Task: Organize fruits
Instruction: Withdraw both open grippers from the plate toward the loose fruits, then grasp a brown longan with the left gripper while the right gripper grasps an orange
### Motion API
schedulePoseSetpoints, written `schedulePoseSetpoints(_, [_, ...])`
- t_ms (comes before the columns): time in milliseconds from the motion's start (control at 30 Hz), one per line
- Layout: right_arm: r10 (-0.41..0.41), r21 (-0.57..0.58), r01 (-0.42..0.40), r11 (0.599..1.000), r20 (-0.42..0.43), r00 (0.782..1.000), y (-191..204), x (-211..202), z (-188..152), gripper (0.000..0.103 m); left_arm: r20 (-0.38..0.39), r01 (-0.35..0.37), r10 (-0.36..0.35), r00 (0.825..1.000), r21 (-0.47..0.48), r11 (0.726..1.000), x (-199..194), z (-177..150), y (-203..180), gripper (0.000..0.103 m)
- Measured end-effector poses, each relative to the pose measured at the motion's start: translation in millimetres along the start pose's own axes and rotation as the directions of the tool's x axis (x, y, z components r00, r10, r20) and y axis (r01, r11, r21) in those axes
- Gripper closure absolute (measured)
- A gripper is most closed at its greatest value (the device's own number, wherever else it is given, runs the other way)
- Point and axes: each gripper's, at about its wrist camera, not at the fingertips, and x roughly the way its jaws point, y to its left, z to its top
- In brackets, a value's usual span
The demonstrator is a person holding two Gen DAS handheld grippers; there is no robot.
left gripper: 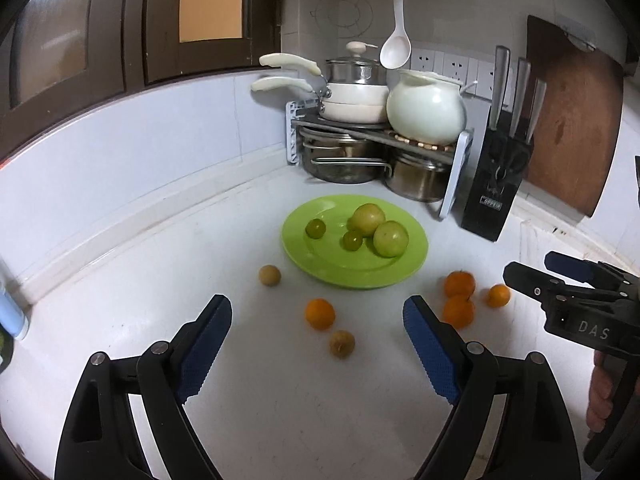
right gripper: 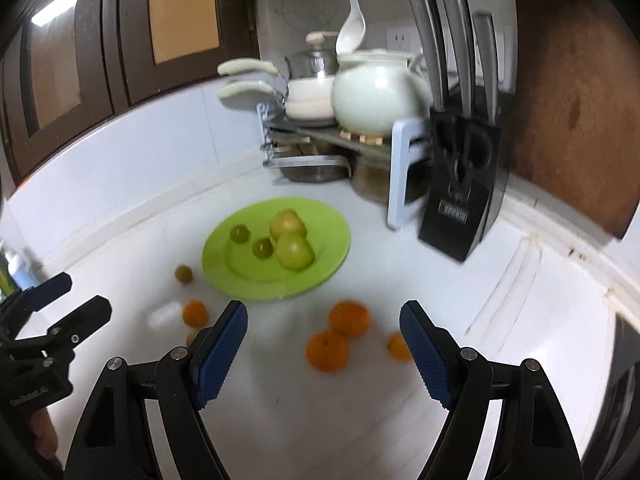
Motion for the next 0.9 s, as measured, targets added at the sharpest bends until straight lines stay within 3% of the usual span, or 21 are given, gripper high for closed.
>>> schedulePoseSetpoints(400, [-0.014, -0.047, 0.013, 0.999, -0.037, 0.999, -2.5, 18.8, -28.0, 0.024, -0.043, -0.013, 0.014, 0.999, 0.029, 1.0, 21.7, -35.0, -5.6, 0.016])
schedulePoseSetpoints(600, [-0.014, -0.049, 0.01, 0.999, -0.086, 0.996, -9.1, 38.2, -34.8, 0.024, -0.085, -0.003, 0.007, 0.996, 0.042, 0.999, 42.0, -40.3, -10.7, 0.025])
schedulePoseSetpoints(900, [0.016, -0.053, -0.024, 0.998, -0.15, 0.988, -11.4, 67.8, -39.3, 0.036, -0.14, 0.019, -0.015, 0.99, 0.029, 0.999, 75.9, -43.3, -13.7, 0.034])
